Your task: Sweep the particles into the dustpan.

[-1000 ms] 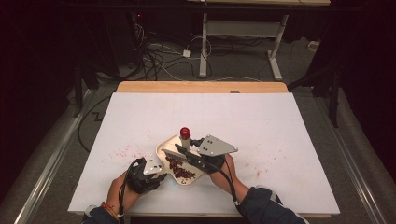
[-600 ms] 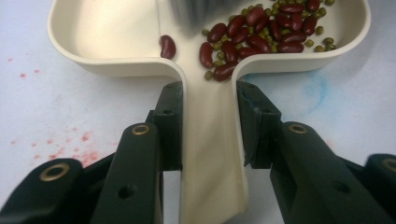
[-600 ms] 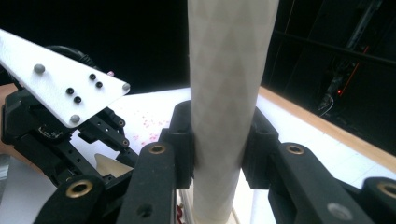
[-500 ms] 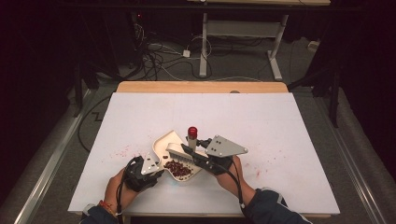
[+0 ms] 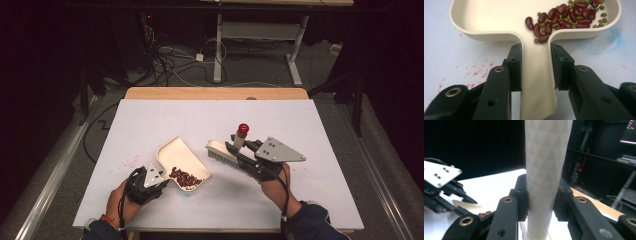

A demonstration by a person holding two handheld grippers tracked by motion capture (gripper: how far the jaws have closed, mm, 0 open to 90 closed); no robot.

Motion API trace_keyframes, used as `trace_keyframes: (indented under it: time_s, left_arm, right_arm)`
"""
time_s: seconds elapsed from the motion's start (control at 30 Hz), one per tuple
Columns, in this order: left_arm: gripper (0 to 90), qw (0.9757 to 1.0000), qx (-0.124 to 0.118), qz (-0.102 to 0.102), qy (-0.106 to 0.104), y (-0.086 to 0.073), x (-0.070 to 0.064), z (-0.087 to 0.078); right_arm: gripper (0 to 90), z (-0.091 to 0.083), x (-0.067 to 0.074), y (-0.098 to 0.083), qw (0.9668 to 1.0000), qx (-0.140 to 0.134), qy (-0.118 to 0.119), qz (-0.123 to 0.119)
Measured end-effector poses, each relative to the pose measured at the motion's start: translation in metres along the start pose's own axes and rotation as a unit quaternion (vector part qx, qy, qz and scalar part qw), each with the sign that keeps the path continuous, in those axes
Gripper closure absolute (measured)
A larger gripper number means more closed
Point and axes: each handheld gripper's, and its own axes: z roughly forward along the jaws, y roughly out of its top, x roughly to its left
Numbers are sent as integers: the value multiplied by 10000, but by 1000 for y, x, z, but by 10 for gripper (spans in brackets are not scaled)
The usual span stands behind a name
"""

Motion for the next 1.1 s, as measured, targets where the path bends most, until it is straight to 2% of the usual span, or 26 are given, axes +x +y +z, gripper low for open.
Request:
trace_keyframes:
  time_s: [0.07, 0.17, 0.23, 0.33, 0.5, 0.6, 0.77, 0.97, 1.1]
  left_arm:
    - [632, 10000, -14, -99, -4, -3, -1, 0]
    - [632, 9999, -59, -29, 110, -4, -3, -1]
    - [632, 9999, -52, -64, 107, -4, -3, -2]
    - [632, 9998, -29, -150, 123, -5, -3, -1]
    - [632, 9996, -29, -228, 188, -7, -1, -2]
    - [632, 9993, -23, -298, 222, -9, 0, -4]
    - [632, 9987, 5, -465, 222, -15, 4, -7]
    - [632, 9981, -23, -548, 285, -22, 9, -10]
    - [632, 9973, -31, -679, 268, -27, 13, -10]
  right_arm:
    - [703, -10, -7, -2, 9999, 64, -76, 31]
    - [703, -25, -17, -7, 9997, 160, -204, -8]
    - [703, -34, -22, -9, 9994, 215, -274, -8]
    - [703, -48, -31, -13, 9990, 236, -341, 140]
    - [703, -68, -37, -16, 9986, 307, -439, 7]
    - [703, -78, -40, -18, 9981, 370, -484, 20]
    - [704, -90, -46, -22, 9976, 445, -527, 51]
    - [704, -99, -54, -27, 9965, 561, -606, 92]
    - [703, -103, -57, -31, 9959, 665, -597, 131]
